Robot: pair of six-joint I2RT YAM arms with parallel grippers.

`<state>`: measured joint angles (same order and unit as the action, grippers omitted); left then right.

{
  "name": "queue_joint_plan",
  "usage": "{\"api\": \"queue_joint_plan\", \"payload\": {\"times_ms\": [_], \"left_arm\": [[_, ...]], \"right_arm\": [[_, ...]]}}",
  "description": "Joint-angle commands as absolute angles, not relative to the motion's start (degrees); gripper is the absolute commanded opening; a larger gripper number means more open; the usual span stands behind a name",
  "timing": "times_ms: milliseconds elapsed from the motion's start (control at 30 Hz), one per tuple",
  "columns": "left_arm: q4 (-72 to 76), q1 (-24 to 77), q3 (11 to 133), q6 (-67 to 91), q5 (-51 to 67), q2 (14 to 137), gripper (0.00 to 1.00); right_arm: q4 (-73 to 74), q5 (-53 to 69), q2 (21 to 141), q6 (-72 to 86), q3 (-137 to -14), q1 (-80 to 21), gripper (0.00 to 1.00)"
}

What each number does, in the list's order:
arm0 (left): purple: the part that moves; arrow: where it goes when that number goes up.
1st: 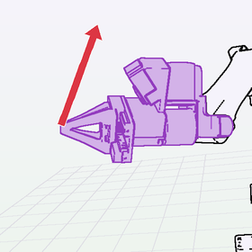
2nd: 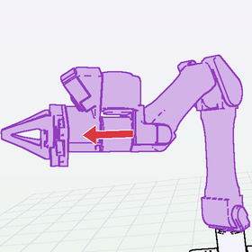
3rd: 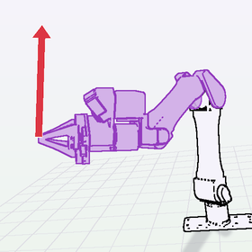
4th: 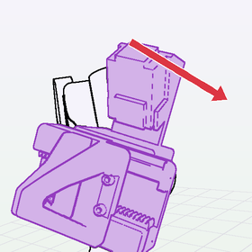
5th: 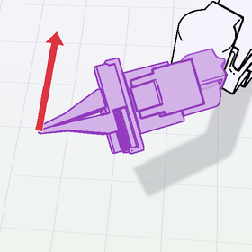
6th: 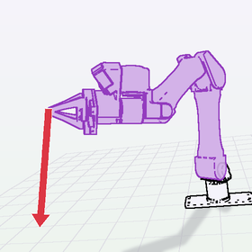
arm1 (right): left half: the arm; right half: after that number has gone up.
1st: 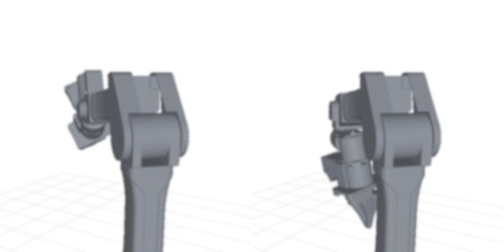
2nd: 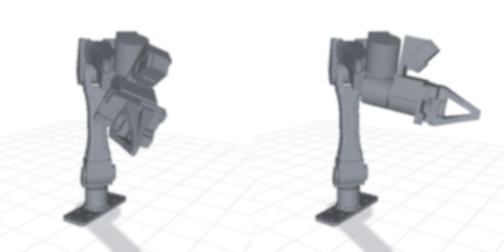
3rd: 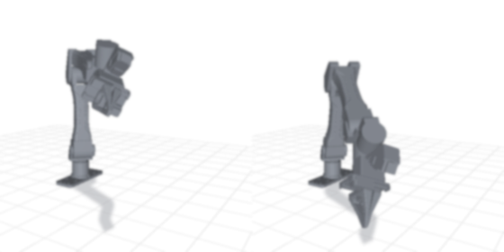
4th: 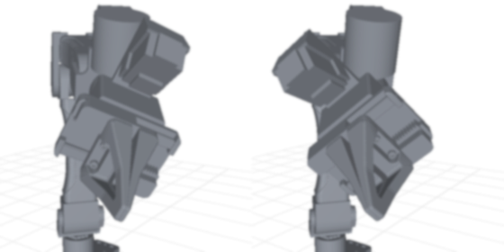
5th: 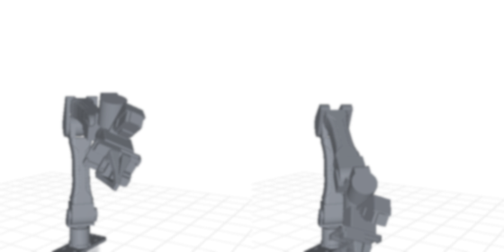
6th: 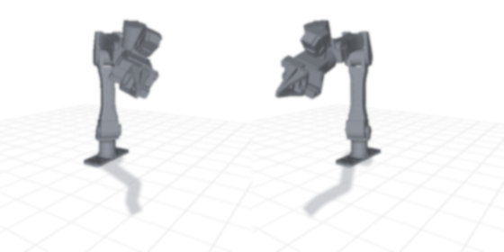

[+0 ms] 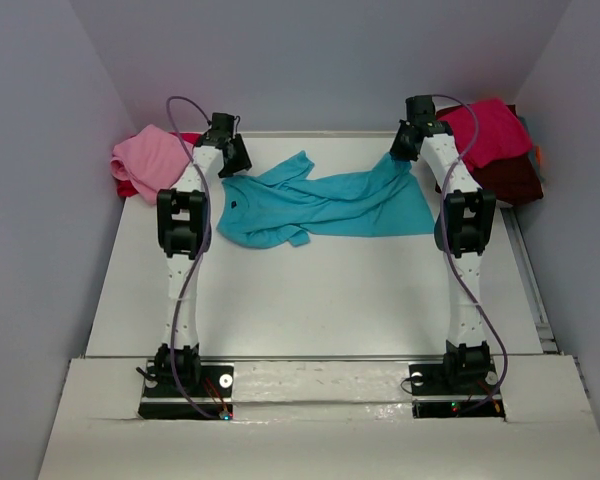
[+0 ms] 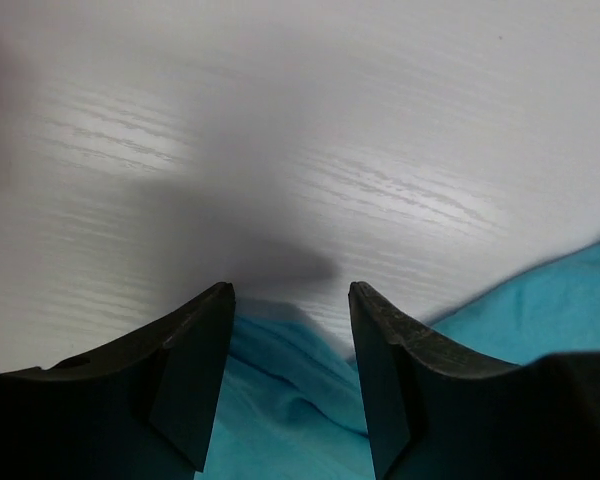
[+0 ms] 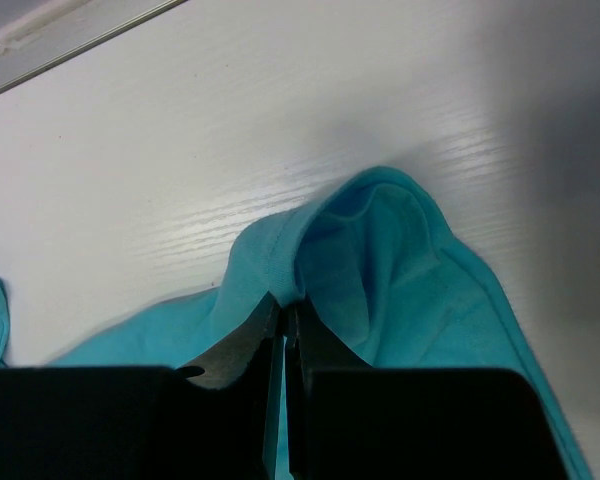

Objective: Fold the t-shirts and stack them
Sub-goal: Flatten out the tshirt

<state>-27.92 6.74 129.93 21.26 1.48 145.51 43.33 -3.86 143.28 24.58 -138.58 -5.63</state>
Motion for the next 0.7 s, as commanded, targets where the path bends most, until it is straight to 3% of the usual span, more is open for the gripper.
{"api": "queue_joint_plan", "payload": {"times_ms": [0, 200, 467, 567, 667], "left_arm": [[-30.50, 5.10, 126.48, 21.97, -6.23, 141.24, 0.63], [-31.37, 5.10, 126.30, 20.74, -11.33, 138.34, 0.64], [-31.12, 5.10, 126.30, 19.69, -9.23, 134.74, 0.64], [-22.47, 5.62, 120.35, 15.84, -2.24, 130.63, 0.62], [-22.32, 6.76, 123.11, 13.46, 7.24, 131.12, 0.62]], "right_arm": [[43.59, -3.52, 140.27, 23.73, -140.19, -5.45, 0.07], [43.86, -3.52, 140.27, 23.73, -139.92, -5.45, 0.07], [43.77, -3.08, 140.27, 24.17, -140.27, -5.45, 0.07], [43.77, -2.81, 140.27, 24.52, -140.01, -5.45, 0.07], [43.86, -2.38, 140.36, 25.05, -139.75, -5.45, 0.07]]}}
